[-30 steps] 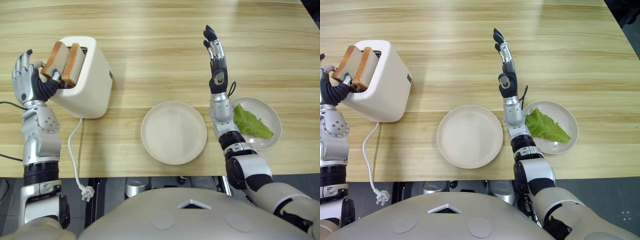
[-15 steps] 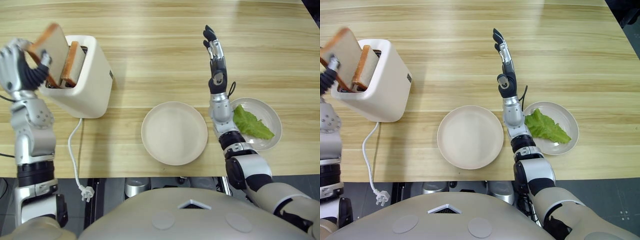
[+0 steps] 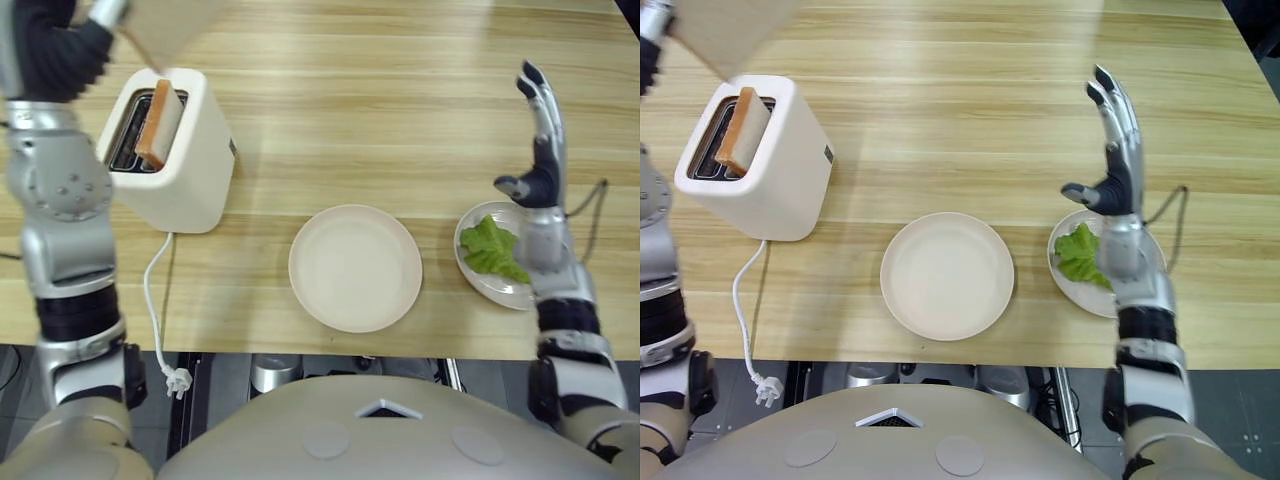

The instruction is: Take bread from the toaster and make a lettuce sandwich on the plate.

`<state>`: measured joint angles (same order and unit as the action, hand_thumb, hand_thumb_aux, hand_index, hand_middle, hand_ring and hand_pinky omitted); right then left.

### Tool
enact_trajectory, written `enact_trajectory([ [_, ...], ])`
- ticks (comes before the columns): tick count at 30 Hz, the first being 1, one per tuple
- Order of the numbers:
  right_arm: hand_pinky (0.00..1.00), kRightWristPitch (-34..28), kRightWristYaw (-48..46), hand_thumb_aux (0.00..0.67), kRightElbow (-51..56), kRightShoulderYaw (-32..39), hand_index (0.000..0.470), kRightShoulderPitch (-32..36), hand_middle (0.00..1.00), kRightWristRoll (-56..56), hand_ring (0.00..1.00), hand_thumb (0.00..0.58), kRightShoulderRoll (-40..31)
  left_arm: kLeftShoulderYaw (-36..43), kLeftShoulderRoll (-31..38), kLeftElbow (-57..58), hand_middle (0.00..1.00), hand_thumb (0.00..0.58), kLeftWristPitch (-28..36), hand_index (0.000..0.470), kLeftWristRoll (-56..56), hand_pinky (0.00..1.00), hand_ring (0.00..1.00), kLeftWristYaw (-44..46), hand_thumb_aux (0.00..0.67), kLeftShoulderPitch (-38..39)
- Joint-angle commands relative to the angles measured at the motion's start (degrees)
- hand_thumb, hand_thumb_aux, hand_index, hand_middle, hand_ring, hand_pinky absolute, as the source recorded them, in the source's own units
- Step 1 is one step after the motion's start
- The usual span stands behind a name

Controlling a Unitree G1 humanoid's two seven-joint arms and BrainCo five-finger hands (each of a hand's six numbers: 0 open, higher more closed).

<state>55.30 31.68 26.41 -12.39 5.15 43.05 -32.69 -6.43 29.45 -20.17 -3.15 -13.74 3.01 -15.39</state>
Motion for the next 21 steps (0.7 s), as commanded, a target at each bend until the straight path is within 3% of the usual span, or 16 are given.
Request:
enact_trajectory([
  [1,0.0,-4.62,10.24,0.0,3.5,0.7,0.0,-5.41,0.0,9.25,0.0,0.0,-7.19,6.95,-2.93,0.11,1.0,0.58,2.76,0.46,13.06,1.0,1.0,13.06,0.67,4.61],
  [5,0.0,-7.75,17.42,0.0,10.04,5.87,0.0,-7.75,0.0,14.23,0.0,0.0,-13.12,12.04,-6.17,1.42,1.0,0.58,5.2,0.46,18.28,1.0,1.0,18.82,0.67,11.96],
  [9,0.0,-9.35,22.02,0.0,18.08,10.75,0.0,-5.9,0.0,14.82,0.0,0.0,-16.22,16.23,-9.45,3.97,1.0,0.58,6.73,0.46,19.48,1.0,1.0,21.26,0.67,16.52],
  [21,0.0,-15.58,26.97,0.0,30.4,27.61,0.0,1.98,0.0,18.05,0.0,0.0,-17.63,23.92,-11.48,16.04,1.0,0.58,4.77,0.46,11.06,1.0,1.0,21.07,0.67,18.81],
])
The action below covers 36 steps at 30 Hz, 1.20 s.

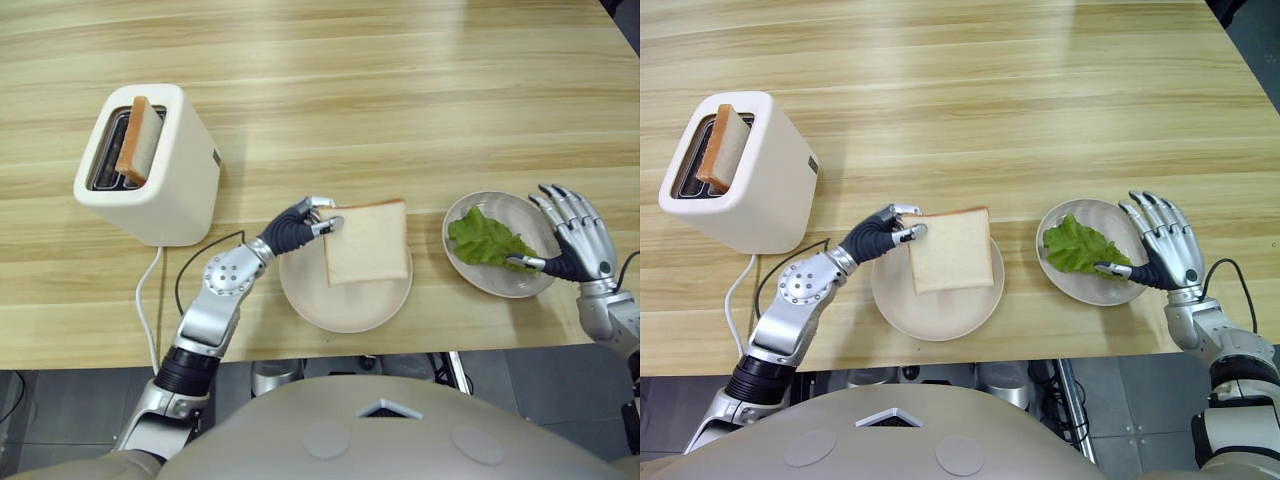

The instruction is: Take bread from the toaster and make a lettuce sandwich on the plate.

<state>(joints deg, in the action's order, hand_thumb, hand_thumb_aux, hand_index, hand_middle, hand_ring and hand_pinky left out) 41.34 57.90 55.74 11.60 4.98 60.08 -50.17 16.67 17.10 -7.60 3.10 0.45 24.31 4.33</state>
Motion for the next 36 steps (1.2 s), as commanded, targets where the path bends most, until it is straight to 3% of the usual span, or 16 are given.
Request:
enact_trajectory([
  [1,0.0,-1.82,0.63,0.0,1.42,4.54,0.0,2.78,0.0,0.78,0.0,0.0,-0.1,1.21,1.28,4.38,1.0,0.58,-2.34,0.46,-4.35,1.0,1.0,-0.31,0.67,-1.34],
  [5,0.0,-1.91,0.55,0.0,2.96,7.31,0.0,4.51,0.0,-0.33,0.0,0.0,0.02,1.63,3.0,7.51,1.0,0.58,-3.78,0.46,-8.18,1.0,1.0,-0.44,0.67,-3.41],
  [7,0.0,-1.72,0.42,0.037,3.4,8.06,0.025,5.0,0.0,-1.09,0.0,0.062,-0.01,1.77,3.74,8.21,1.0,0.58,-4.42,0.46,-9.6,1.0,1.0,-0.52,0.67,-4.07],
  [8,0.0,-1.72,0.56,0.376,3.42,8.44,0.258,5.17,0.0,-1.28,0.0,0.468,-0.07,1.82,3.91,8.45,1.0,0.58,-4.67,0.46,-10.02,1.0,1.0,-0.48,0.67,-4.23],
  [9,0.0,-1.68,0.73,0.376,3.53,8.92,0.258,5.39,0.0,-1.5,0.0,0.468,-0.07,1.88,4.0,8.72,1.0,0.58,-4.83,0.46,-10.29,1.0,1.0,-0.22,0.67,-4.34],
  [10,0.0,-1.68,1.07,0.428,3.57,9.41,0.294,5.63,0.0,-1.57,0.0,0.505,-0.05,2.1,3.97,9.07,1.0,0.58,-5.16,0.46,-10.78,1.0,1.0,-0.19,0.67,-4.35],
  [17,0.0,-1.24,1.46,0.507,4.77,11.57,0.348,6.64,0.0,-2.45,0.0,0.546,0.06,3.91,4.54,9.77,1.0,0.58,-5.64,0.46,-13.51,1.0,1.0,1.53,0.67,-4.2],
  [22,0.0,-0.81,0.73,0.502,5.37,12.88,0.345,6.69,0.0,-3.6,0.0,0.543,0.49,6.5,6.89,11.53,1.0,0.58,-6.86,0.46,-17.39,1.0,1.0,2.93,0.67,-3.62],
  [24,0.0,-0.72,0.76,0.47,5.92,13.43,0.323,6.61,0.0,-3.96,0.0,0.528,0.74,7.44,7.62,13.07,1.0,0.58,-7.66,0.46,-19.84,1.0,1.0,2.25,0.67,-3.99],
  [36,0.0,1.45,-3.11,0.494,9.73,13.09,0.339,7.51,0.0,-9.11,0.0,0.54,1.53,9.12,9.62,17.89,1.0,0.58,-10.43,0.46,-26.09,1.0,1.0,0.79,0.67,-6.55],
])
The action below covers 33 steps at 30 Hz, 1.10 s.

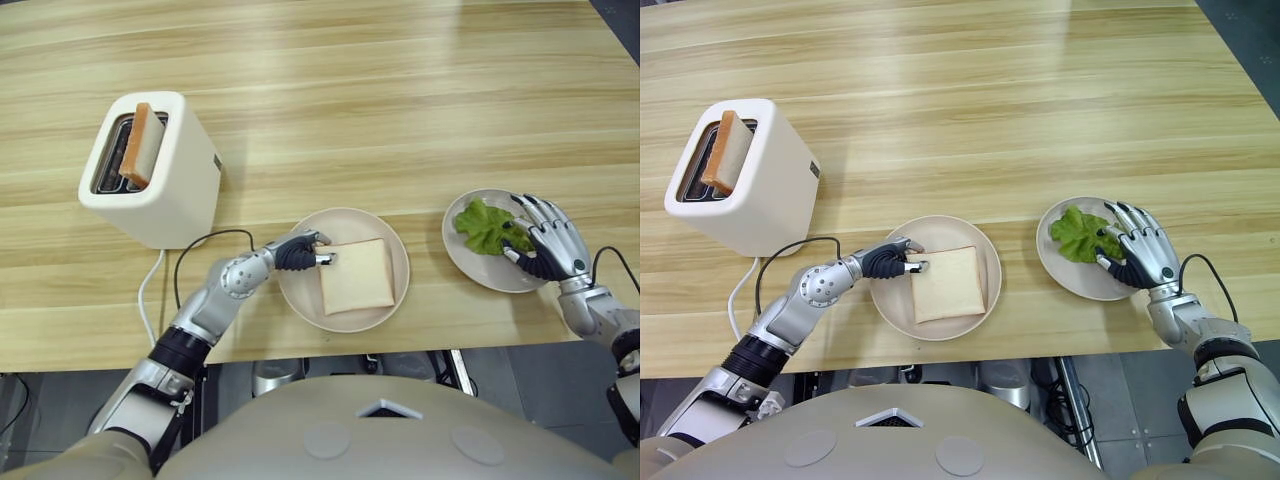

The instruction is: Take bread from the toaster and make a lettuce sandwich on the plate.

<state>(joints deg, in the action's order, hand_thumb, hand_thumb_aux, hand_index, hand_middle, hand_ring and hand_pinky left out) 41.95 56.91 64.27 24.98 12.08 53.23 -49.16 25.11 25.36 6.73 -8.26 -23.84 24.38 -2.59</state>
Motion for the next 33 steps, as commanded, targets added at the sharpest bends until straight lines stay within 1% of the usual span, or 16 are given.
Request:
enact_trajectory([
  [1,0.0,0.99,-2.63,0.494,1.4,-0.31,0.339,0.52,0.0,-2.79,0.0,0.54,0.52,0.53,1.52,3.61,1.0,0.58,0.97,0.46,-1.86,1.0,1.0,0.78,0.67,0.24],
  [2,0.0,1.26,-3.16,0.494,1.6,-0.41,0.339,0.58,0.0,-3.34,0.0,0.54,0.54,0.44,1.8,3.69,1.0,0.58,1.02,0.46,-2.19,1.0,1.0,0.66,0.67,-0.01],
  [5,0.0,1.67,-4.35,0.533,1.97,-0.29,0.366,0.68,0.0,-4.54,0.0,0.556,0.56,0.14,2.46,3.85,1.0,0.58,1.09,0.46,-3.2,1.0,1.0,-0.01,0.67,-0.93],
  [7,0.0,1.97,-5.19,0.594,2.2,-0.16,0.408,0.75,0.0,-5.17,0.0,0.572,0.62,-0.07,2.9,3.55,1.0,0.58,1.13,0.46,-3.74,1.0,1.0,-0.12,0.67,-1.4],
  [8,0.0,2.13,-5.61,0.652,2.28,-0.07,0.447,0.74,0.0,-5.47,0.0,0.58,0.67,-0.28,3.13,3.35,1.0,0.58,1.2,0.46,-4.07,1.0,1.0,-0.31,0.67,-1.74],
  [9,0.0,2.22,-5.87,0.67,2.29,0.02,0.46,0.72,0.0,-5.69,0.0,0.58,0.71,-0.48,3.31,3.22,1.0,0.58,1.31,0.46,-4.35,1.0,1.0,-0.49,0.67,-2.08],
  [11,0.0,2.33,-6.15,0.67,2.17,0.15,0.46,0.69,0.0,-5.94,0.0,0.58,0.79,-0.49,3.72,3.09,1.0,0.58,1.53,0.456,-5.59,1.0,1.0,-1.03,0.665,-2.73],
  [12,0.0,2.42,-6.27,0.67,2.1,0.17,0.46,0.66,0.0,-6.04,0.0,0.58,0.84,-0.23,3.96,3.16,1.0,0.56,1.48,0.375,-6.6,1.0,1.0,-1.68,0.547,-3.13],
  [13,0.0,2.48,-6.31,0.67,2.04,0.19,0.46,0.64,0.0,-6.09,0.0,0.58,0.89,0.06,4.14,3.25,1.0,0.454,1.44,0.245,-7.6,1.0,1.0,-2.32,0.357,-3.48],
  [14,0.0,2.51,-6.33,0.67,1.97,0.24,0.46,0.63,0.0,-6.13,0.0,0.58,0.95,0.34,4.26,3.32,0.39,0.23,1.33,0.103,-8.64,0.39,0.39,-2.96,0.15,-3.78],
  [15,0.0,2.55,-6.38,0.67,1.79,0.29,0.46,0.67,0.0,-6.2,0.0,0.58,1.0,0.58,4.16,3.44,0.0,0.0,1.29,0.0,-9.63,0.0,0.0,-3.71,0.0,-4.11],
  [25,0.0,4.22,-4.71,0.67,-3.03,-0.89,0.46,2.13,0.0,-6.8,0.0,0.58,-0.07,1.88,1.67,1.2,0.0,0.0,1.0,0.0,-15.91,0.0,0.0,-7.8,0.0,-5.2],
  [26,0.93,4.55,-4.42,0.67,-4.17,-1.31,0.46,2.21,0.93,-7.01,0.93,0.58,-0.39,2.06,1.74,0.96,0.0,0.0,1.08,0.0,-16.81,0.0,0.0,-8.01,0.0,-5.4],
  [27,0.93,5.0,-4.25,0.67,-5.28,-1.68,0.46,2.3,0.93,-7.17,0.93,0.58,-0.67,2.14,1.79,0.58,0.0,0.0,1.19,0.0,-17.42,0.0,0.0,-8.09,0.0,-5.48],
  [28,1.0,5.57,-4.37,0.67,-6.74,-2.14,0.46,2.43,1.0,-7.38,1.0,0.58,-0.97,2.06,1.88,-0.16,0.0,0.0,1.42,0.0,-17.9,0.0,0.0,-8.04,0.0,-5.41],
  [33,1.0,7.81,-6.36,0.67,-15.74,-5.64,0.46,2.1,1.0,-9.36,1.0,0.58,-2.37,-0.35,4.17,-5.96,0.0,0.0,4.49,0.0,-23.41,0.0,0.0,-9.81,0.0,-5.27],
])
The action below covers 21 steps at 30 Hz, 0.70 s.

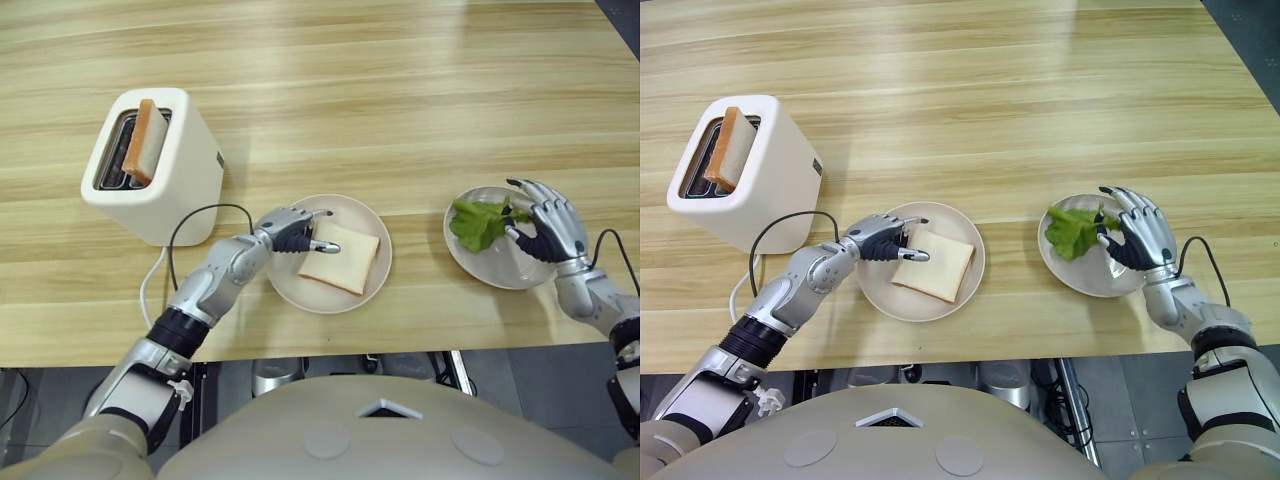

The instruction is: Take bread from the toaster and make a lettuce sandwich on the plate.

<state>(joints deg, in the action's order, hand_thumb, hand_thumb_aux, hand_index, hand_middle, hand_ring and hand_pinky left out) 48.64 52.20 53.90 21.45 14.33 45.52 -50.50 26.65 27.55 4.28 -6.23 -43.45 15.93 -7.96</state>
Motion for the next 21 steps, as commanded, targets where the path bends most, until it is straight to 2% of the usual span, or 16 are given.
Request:
enact_trajectory([
  [1,1.0,1.23,-2.05,0.67,-7.21,-2.8,0.46,-0.37,1.0,-1.85,1.0,0.58,-1.2,-2.72,2.3,-4.73,0.0,0.0,3.26,0.0,-4.47,0.0,0.0,-1.93,0.0,0.12],
  [6,1.0,1.37,-7.2,0.67,-17.82,-6.2,0.46,-1.4,1.0,-4.0,1.0,0.58,-0.87,-8.31,3.68,-10.58,0.0,0.0,8.21,0.0,-9.23,0.0,0.0,-6.79,0.0,-0.57],
  [12,1.0,1.82,-16.23,0.67,-29.2,-7.53,0.46,-0.57,1.0,-7.7,1.0,0.58,3.93,-13.45,2.68,-12.38,0.0,0.0,8.9,0.0,-6.65,0.0,0.0,-9.76,0.0,-2.4],
  [21,1.0,3.63,-28.96,0.67,-32.58,-3.47,0.46,3.03,1.0,-10.88,1.0,0.58,15.92,-20.22,1.59,-18.26,0.0,0.0,9.59,0.0,-3.77,0.0,0.0,-13.17,0.0,-3.42],
])
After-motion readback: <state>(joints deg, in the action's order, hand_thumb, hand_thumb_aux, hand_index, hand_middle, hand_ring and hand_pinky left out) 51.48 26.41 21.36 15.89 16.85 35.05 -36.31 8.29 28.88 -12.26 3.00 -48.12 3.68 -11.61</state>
